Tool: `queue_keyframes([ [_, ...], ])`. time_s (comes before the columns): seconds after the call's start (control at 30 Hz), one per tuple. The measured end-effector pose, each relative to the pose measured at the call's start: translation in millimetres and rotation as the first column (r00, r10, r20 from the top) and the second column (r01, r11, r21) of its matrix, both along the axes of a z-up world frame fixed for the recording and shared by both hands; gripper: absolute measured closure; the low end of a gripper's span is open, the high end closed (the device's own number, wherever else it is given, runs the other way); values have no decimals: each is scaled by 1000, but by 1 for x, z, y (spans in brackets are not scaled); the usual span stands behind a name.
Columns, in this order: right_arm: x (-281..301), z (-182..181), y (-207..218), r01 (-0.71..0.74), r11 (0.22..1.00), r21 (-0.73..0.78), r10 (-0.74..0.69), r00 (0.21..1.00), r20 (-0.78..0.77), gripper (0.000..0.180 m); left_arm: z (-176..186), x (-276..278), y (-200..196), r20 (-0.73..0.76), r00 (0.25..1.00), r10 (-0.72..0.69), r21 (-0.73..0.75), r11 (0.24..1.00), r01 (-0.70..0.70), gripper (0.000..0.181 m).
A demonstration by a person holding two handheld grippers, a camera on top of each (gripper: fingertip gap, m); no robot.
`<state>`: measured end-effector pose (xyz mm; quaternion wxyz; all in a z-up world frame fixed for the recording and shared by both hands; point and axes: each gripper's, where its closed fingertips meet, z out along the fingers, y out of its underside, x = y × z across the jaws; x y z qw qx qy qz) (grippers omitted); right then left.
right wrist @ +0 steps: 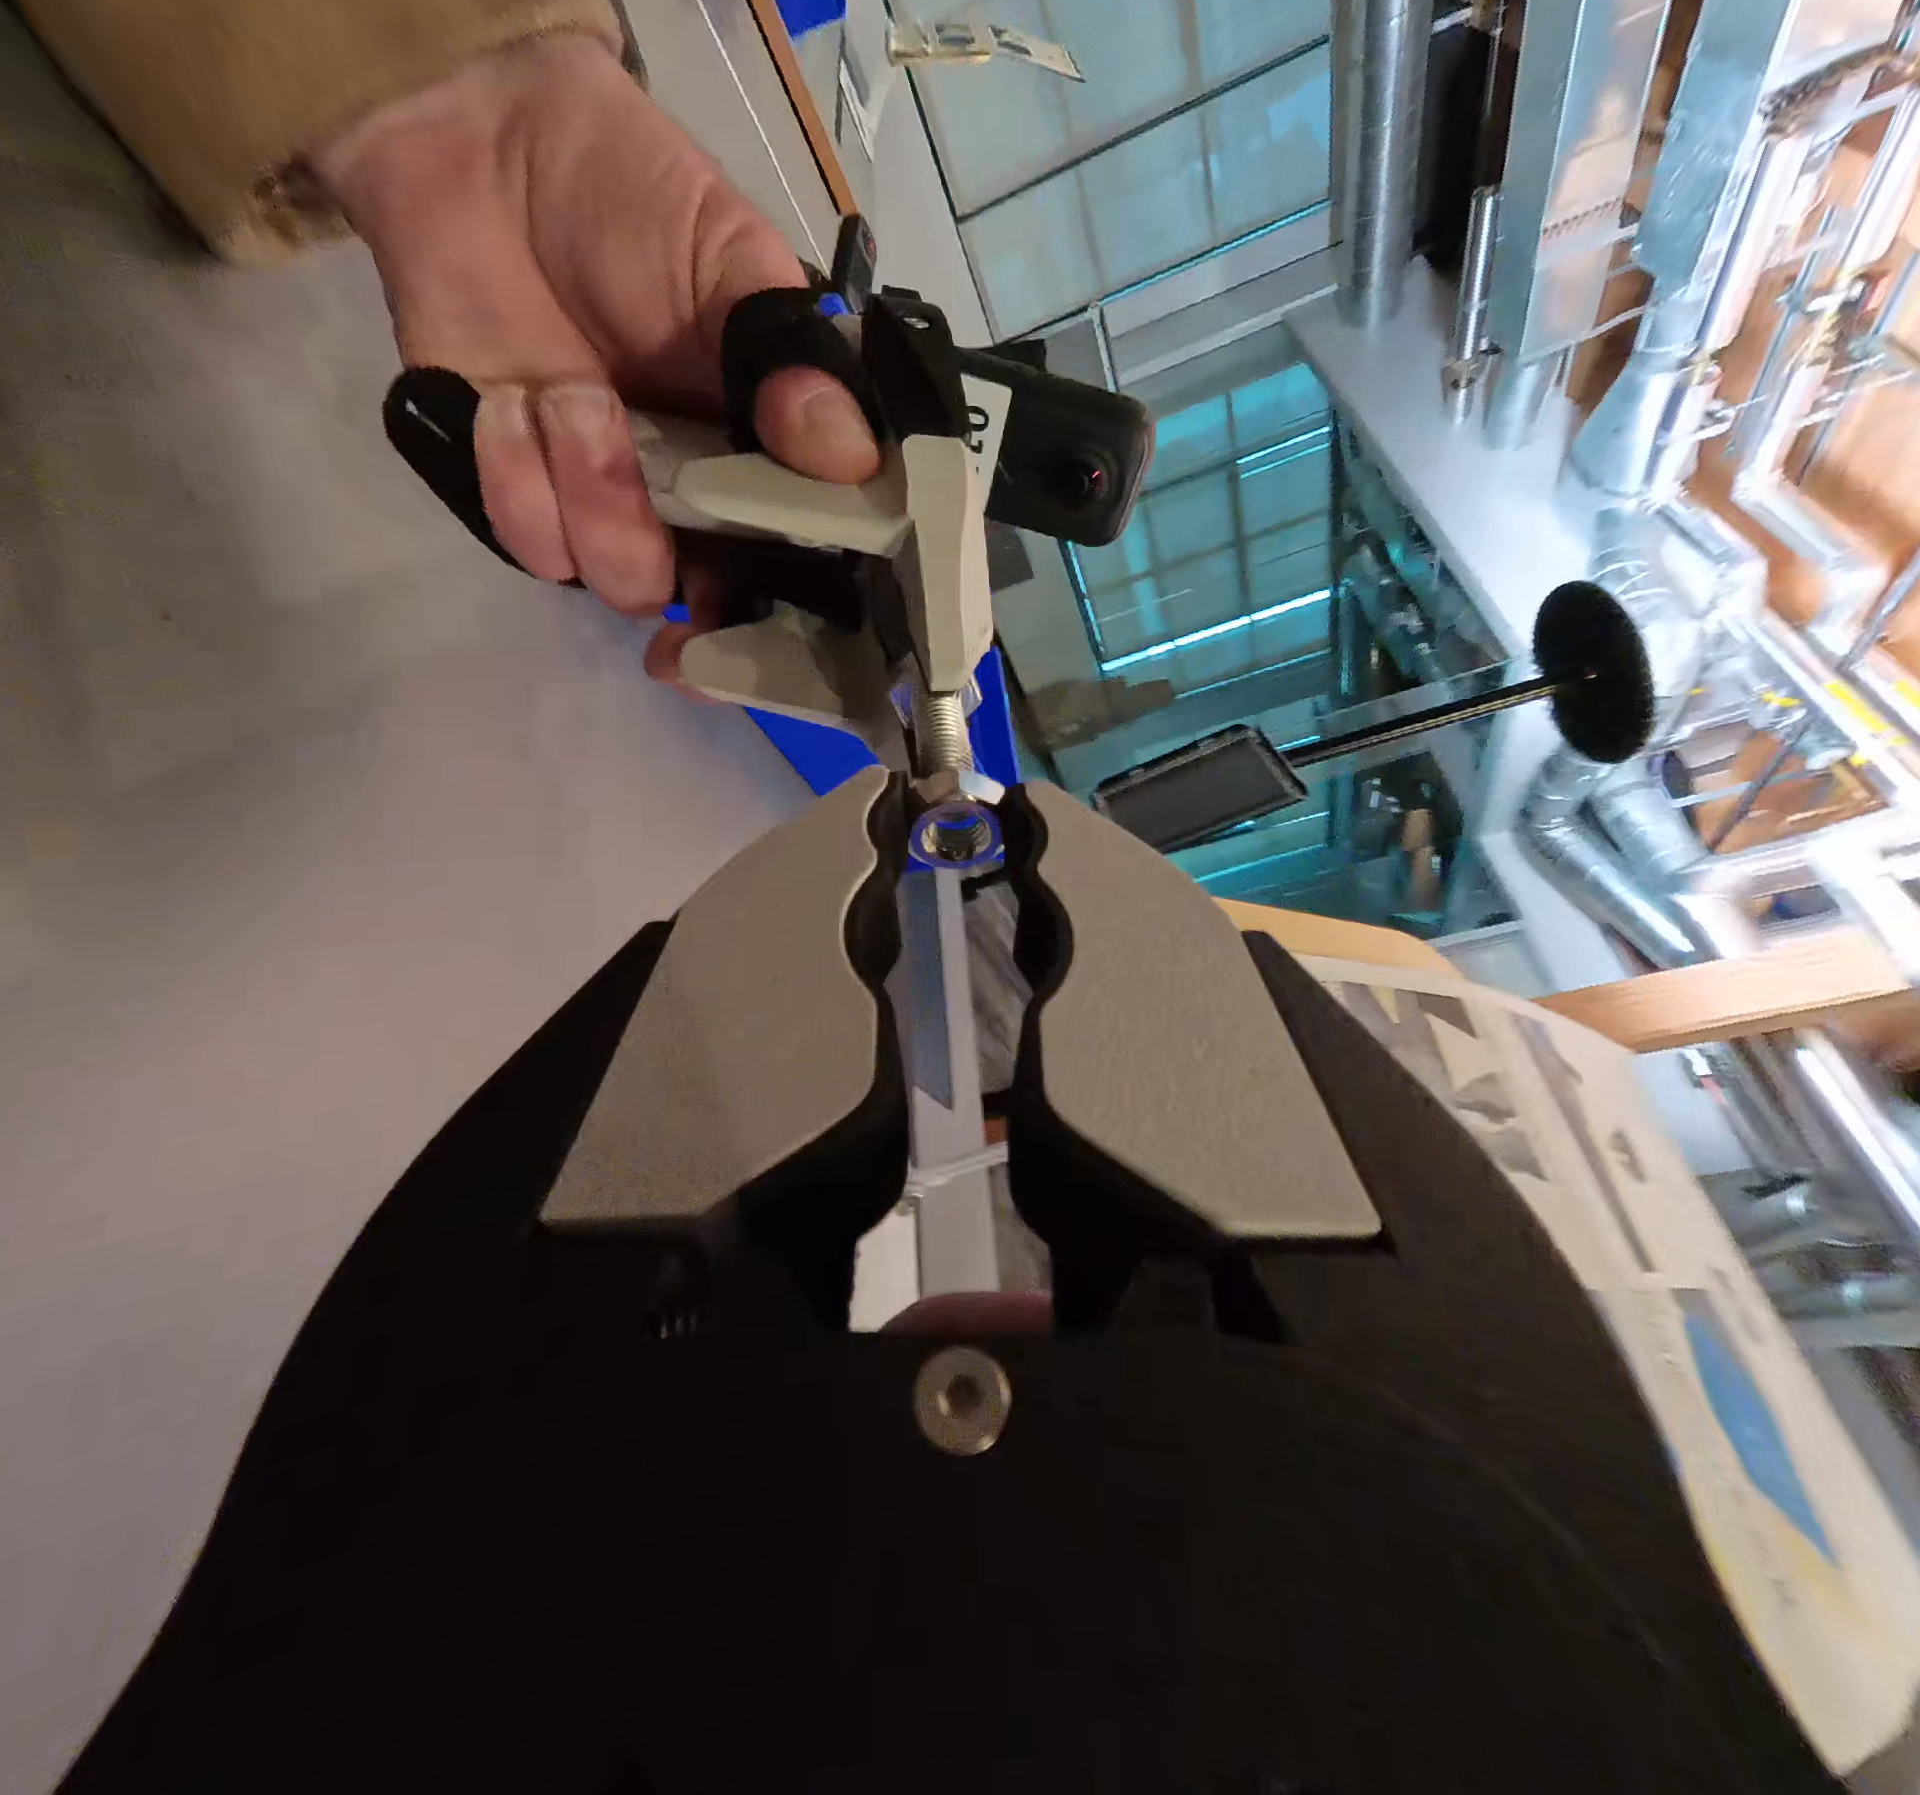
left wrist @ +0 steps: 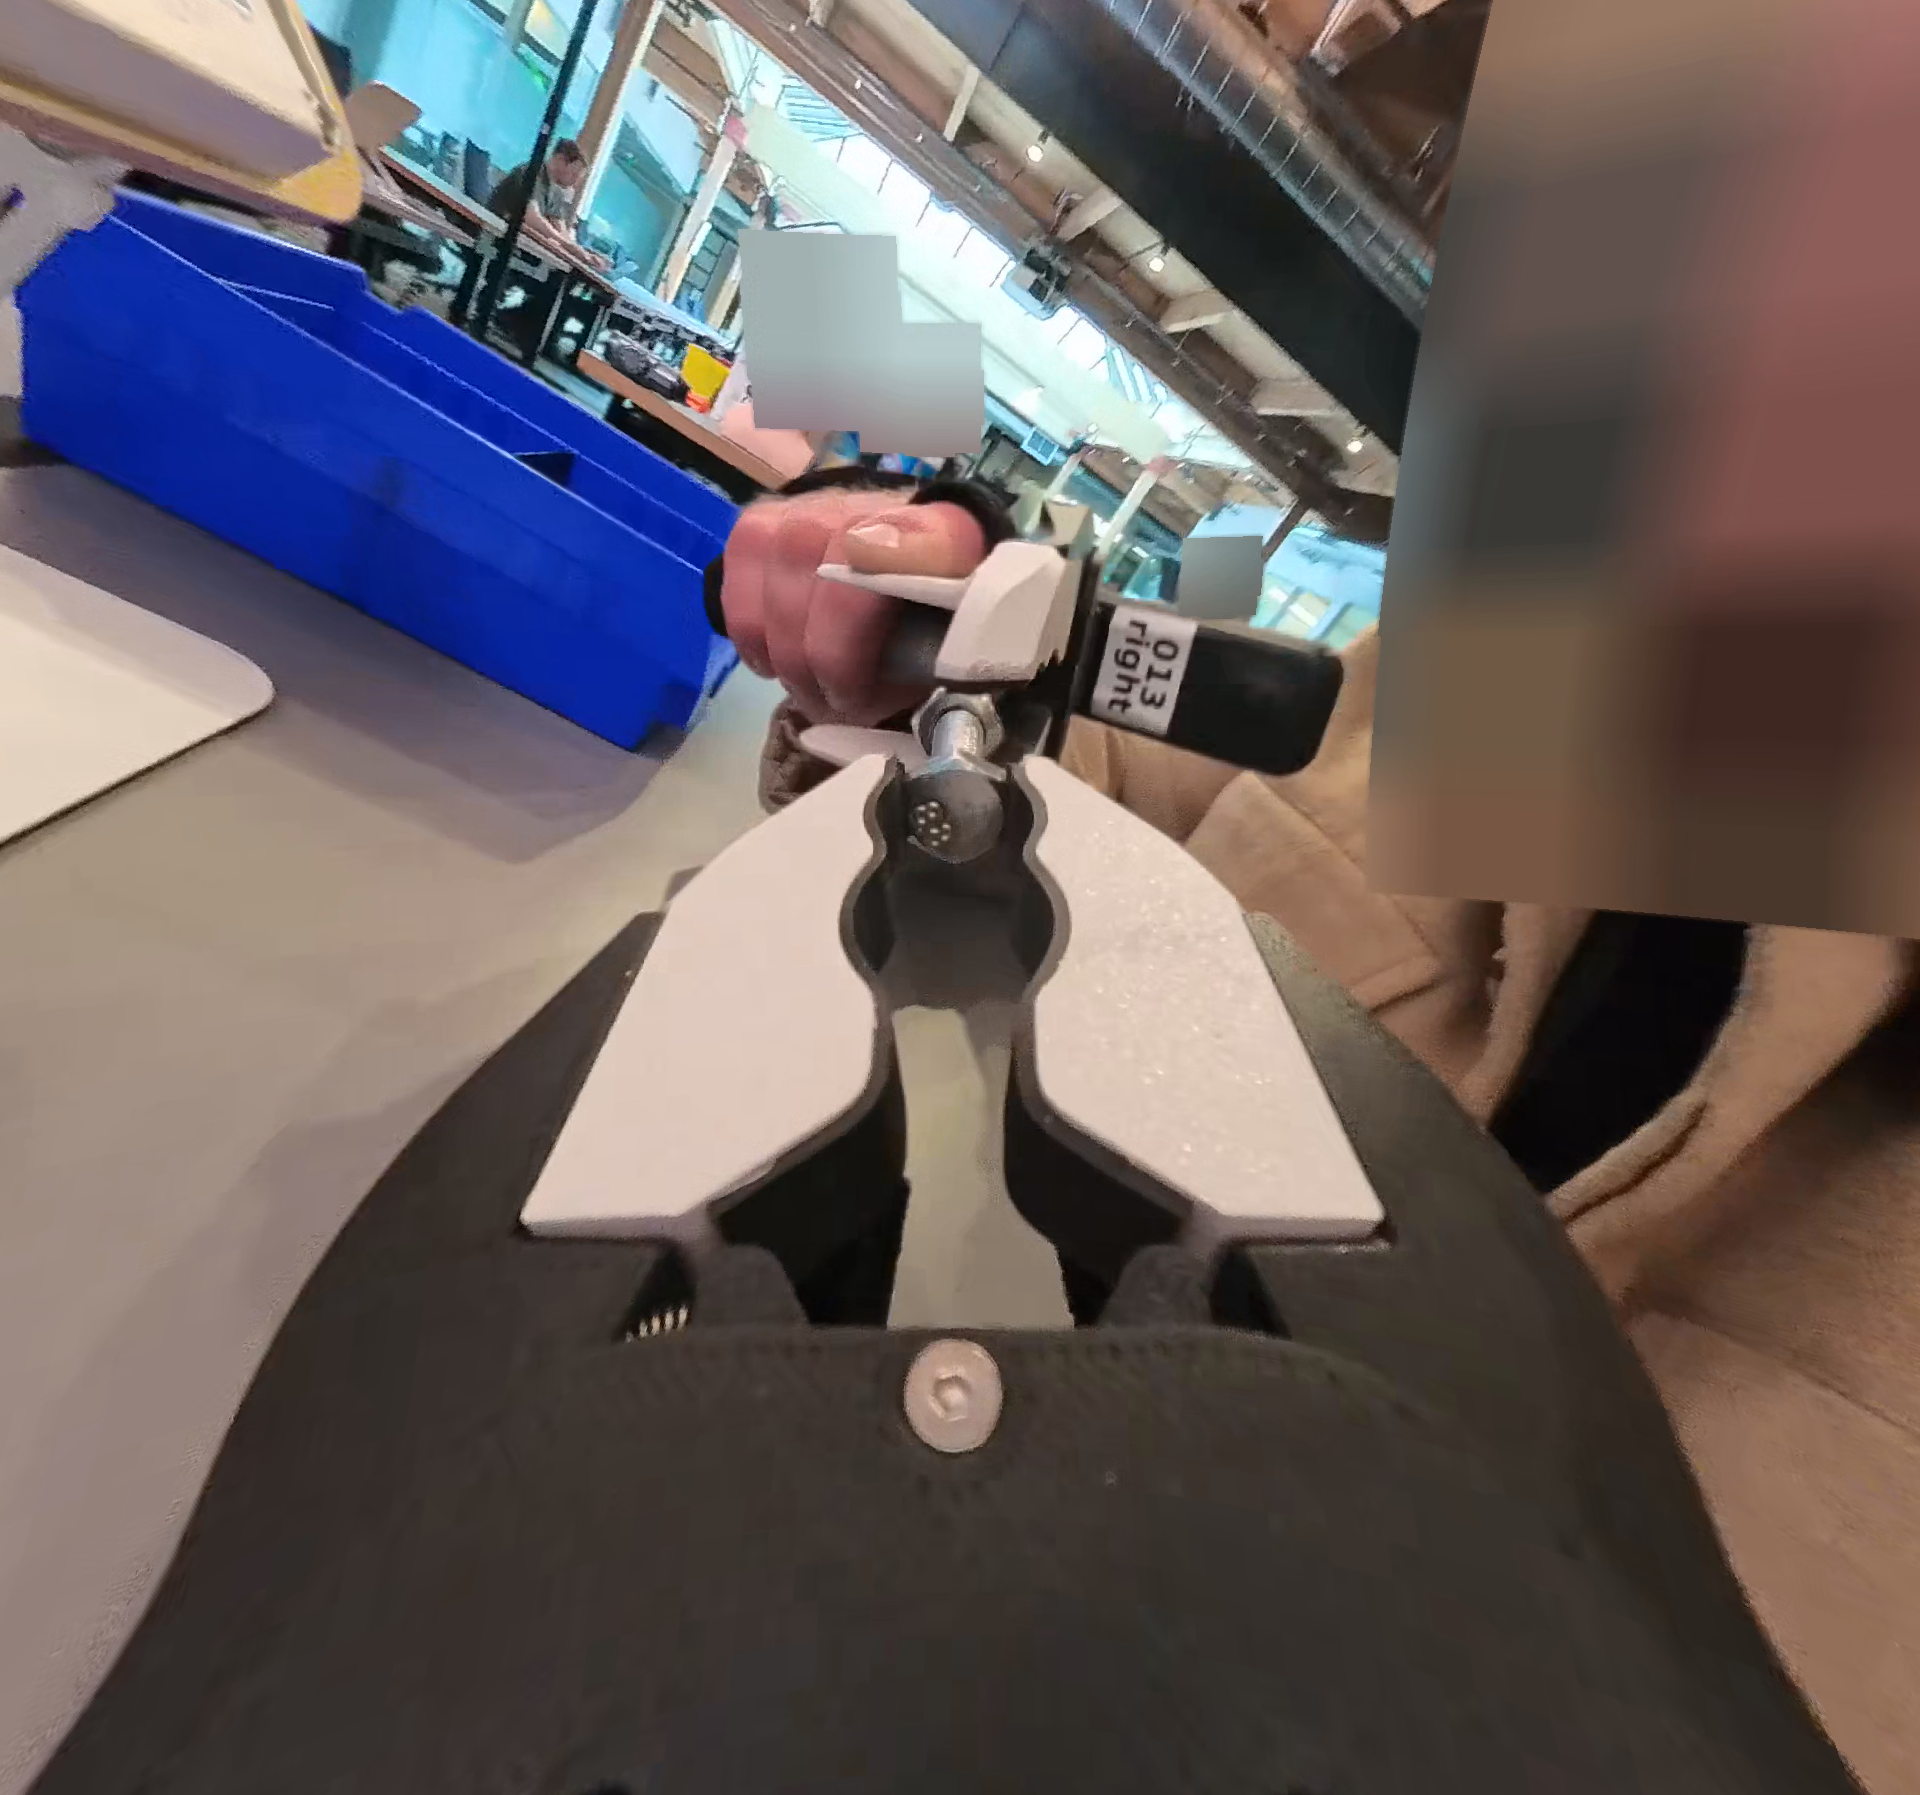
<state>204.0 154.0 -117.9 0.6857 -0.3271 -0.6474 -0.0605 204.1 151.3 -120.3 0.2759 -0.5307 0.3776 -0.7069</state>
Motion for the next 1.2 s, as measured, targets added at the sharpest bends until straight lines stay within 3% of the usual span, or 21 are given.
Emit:
queue_keyframes([
  [0.13,1,-1,3,31,998,61,-33,999,28,162,0,-2,-1,21,999,-31,-33,999,31,163],
  [0.47,12,7,12,10,986,-168,-27,995,-98,162,-1,-9,14,5,998,68,39,997,-68,163],
  [0.73,39,34,21,31,965,-262,-82,979,-187,162,-10,-9,23,-46,988,144,116,984,-138,163],
  [0.93,115,82,38,138,938,-318,-223,942,-250,162,-10,-10,27,-55,984,169,127,979,-161,163],
  [1.03,172,94,52,256,903,-344,-339,919,-204,162,-12,-9,28,-66,982,175,138,977,-165,163],
  [1.2,256,58,69,411,726,-551,-488,873,9,161,-15,-7,28,-73,981,178,140,976,-166,163],
])
